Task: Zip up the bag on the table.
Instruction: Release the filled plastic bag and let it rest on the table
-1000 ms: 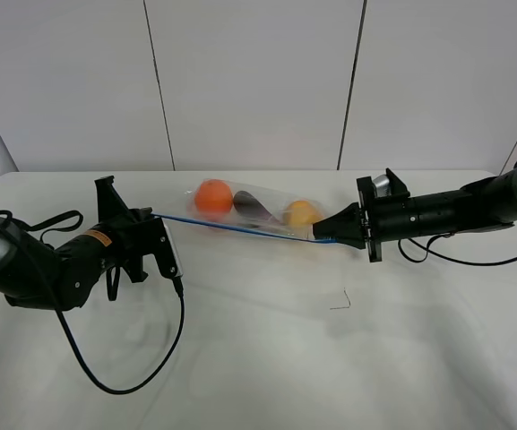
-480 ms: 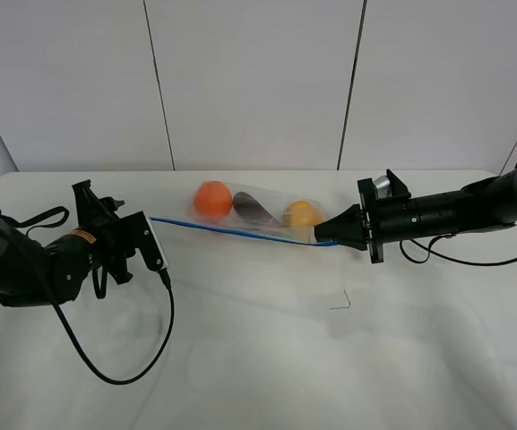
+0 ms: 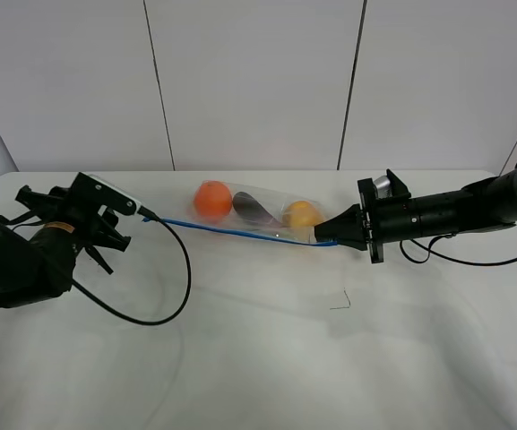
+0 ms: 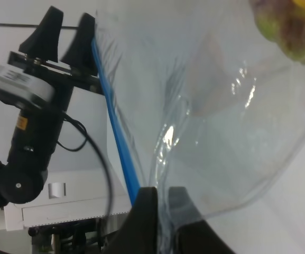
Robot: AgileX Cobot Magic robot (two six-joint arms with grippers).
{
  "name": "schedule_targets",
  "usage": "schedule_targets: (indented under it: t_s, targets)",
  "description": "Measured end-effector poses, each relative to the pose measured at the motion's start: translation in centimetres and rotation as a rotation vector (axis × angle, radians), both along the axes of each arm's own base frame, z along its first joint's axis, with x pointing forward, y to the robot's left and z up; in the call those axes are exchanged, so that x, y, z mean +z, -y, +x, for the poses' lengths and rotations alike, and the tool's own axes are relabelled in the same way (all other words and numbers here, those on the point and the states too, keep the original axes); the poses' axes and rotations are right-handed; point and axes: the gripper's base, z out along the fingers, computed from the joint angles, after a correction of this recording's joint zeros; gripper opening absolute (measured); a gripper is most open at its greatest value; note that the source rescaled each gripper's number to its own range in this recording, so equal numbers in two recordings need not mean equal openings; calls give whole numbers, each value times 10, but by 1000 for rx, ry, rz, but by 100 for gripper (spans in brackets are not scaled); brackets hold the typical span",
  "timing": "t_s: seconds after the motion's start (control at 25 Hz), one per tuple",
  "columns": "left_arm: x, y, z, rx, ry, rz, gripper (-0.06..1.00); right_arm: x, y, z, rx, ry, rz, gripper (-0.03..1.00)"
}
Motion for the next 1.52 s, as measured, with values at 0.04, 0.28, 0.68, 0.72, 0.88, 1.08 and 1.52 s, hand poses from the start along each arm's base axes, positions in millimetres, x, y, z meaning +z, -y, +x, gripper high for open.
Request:
schedule_targets:
  t_s: [0.04, 0.28, 0.68, 0.72, 0.88, 1.08, 1.52]
  targets:
    - [0, -2, 0, 39, 8, -54, 72, 0, 0, 0, 0, 0, 0, 0]
    - [0, -12, -3, 202, 58, -286, 72, 0, 0, 0, 0, 0, 0, 0]
    - [-4, -7, -3, 172, 0, -351, 58, 0, 0, 0, 0, -1, 0, 0]
    - [-5, -4, -4, 156, -44, -359, 54, 0, 0, 0, -1, -2, 0, 0]
    - [6, -3, 0, 135, -185, -422, 50, 0, 0, 0, -1, -4, 1, 0]
    - [29, -6, 11, 77, -335, -423, 49, 0, 0, 0, -3, -7, 1, 0]
    - [56, -7, 10, -2, -393, -380, 84, 1, 0, 1, -20, -10, 13, 0]
